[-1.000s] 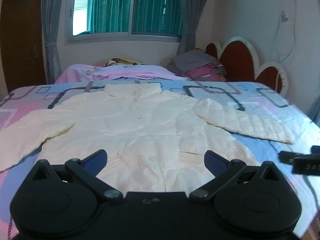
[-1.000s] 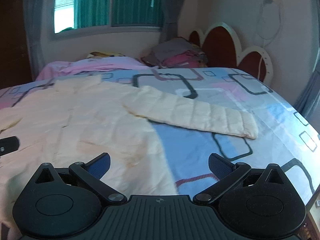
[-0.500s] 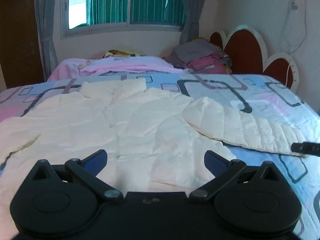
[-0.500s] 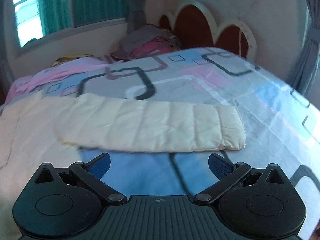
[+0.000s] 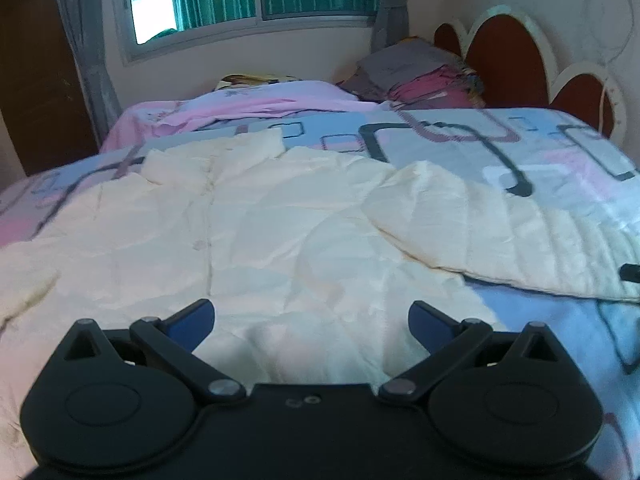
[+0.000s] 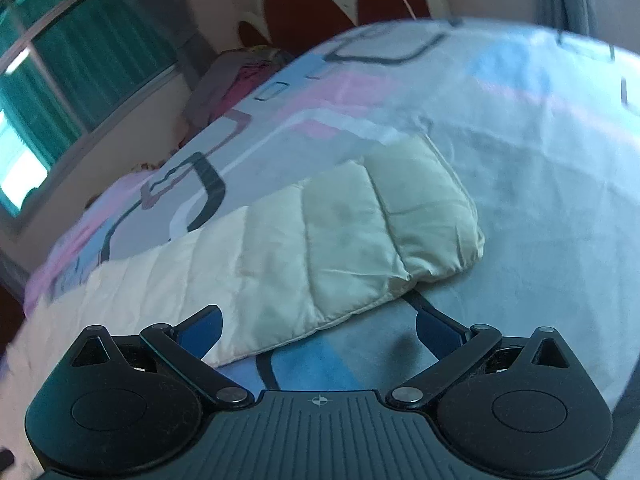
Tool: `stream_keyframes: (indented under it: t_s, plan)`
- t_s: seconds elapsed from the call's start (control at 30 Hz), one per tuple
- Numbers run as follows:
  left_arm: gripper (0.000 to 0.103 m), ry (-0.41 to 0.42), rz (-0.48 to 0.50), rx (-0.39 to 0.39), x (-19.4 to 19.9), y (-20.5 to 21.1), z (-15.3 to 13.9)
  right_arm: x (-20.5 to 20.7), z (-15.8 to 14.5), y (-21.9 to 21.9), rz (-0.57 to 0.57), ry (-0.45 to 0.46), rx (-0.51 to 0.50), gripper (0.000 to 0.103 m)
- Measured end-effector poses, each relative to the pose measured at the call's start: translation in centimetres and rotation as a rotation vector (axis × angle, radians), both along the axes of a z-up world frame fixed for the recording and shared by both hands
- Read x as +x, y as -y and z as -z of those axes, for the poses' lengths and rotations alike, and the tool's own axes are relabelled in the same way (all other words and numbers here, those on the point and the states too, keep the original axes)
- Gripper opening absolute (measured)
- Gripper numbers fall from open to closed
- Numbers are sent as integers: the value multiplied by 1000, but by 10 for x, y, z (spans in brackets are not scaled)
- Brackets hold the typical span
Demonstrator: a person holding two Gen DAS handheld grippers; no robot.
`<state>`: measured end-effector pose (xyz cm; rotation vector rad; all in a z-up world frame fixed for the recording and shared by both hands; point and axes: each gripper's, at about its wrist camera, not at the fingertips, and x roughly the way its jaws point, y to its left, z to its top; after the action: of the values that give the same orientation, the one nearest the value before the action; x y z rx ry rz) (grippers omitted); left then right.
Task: Fold large clothes
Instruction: 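Grasp the jacket sleeve with the right tool and fold it across the body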
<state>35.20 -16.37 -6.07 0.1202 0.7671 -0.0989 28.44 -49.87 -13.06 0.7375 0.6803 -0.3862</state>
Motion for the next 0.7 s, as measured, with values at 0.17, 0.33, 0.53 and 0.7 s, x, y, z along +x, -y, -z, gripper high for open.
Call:
stream_keyframes:
  t_s: [0.17,0.33,0.53,0.7]
  plan:
    - [103,5,-38,-25,8,-11,-4,-3,3,11,41,33,52,66]
    - [103,6,-62,-30,12,-22,-6,-1,1,18,68,45,90,64]
    - [103,-64,-72,0,29,-40,-2,3,-4,19,75,0,25,24]
    - [103,-89,-58,-10,39,-59,1,18,-30,-6,19,6,-147,8]
